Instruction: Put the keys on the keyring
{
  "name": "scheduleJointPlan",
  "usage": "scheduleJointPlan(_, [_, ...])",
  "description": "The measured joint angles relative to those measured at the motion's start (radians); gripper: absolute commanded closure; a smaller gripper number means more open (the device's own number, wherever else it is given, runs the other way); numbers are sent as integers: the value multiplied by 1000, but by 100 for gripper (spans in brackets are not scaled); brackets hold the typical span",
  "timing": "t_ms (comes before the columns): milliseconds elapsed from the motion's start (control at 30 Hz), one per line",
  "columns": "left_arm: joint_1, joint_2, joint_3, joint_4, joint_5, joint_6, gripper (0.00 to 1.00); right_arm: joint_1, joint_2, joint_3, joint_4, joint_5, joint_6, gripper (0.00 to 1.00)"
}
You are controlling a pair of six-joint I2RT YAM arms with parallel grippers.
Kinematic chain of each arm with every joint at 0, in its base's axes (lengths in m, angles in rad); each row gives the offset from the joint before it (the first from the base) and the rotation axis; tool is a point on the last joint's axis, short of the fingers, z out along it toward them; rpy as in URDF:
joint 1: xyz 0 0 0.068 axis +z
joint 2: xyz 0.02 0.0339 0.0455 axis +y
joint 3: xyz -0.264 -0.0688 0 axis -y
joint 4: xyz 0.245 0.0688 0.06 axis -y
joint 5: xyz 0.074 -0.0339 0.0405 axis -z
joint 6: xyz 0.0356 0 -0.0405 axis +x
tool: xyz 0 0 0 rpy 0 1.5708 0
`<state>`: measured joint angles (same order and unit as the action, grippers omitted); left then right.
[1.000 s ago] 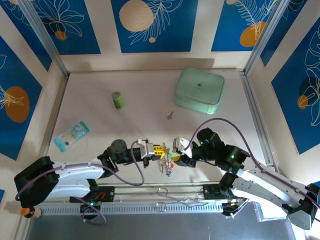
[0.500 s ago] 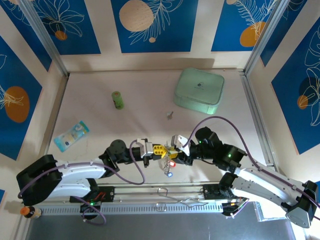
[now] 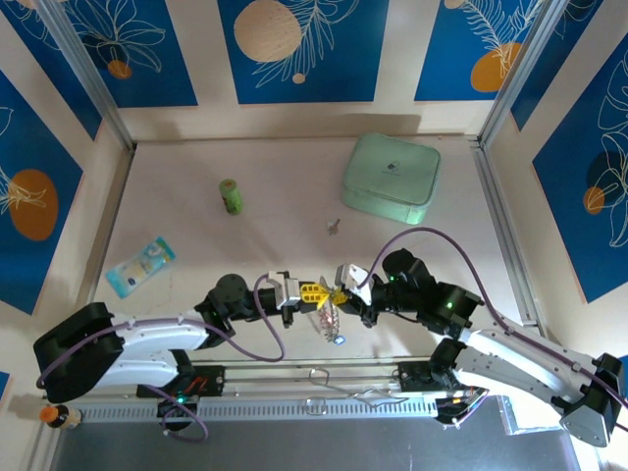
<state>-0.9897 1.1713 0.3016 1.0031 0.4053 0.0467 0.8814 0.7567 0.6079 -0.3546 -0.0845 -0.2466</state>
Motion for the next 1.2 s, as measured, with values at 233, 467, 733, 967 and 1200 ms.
scheduleJointPlan(233, [0,-43,0,-67,-50,39,100,0,2,84,-60,71,-49,100])
scheduleJointPlan(467, [0,-48,0,-108,-75,58,100,0,23,118,-103,82,-79,100])
scheduleJointPlan(733, [0,-62,0,-147,-108,81,57,1,56,175,-147,116,-109,100])
scheduleJointPlan(967, [0,-219,-82,-132,-253,85,49,6,105,234,-164,148,-146,100])
scheduleJointPlan(1200, [0,-519,-122,-237,-645,77,39,65,214,288,-129,151,-162,100])
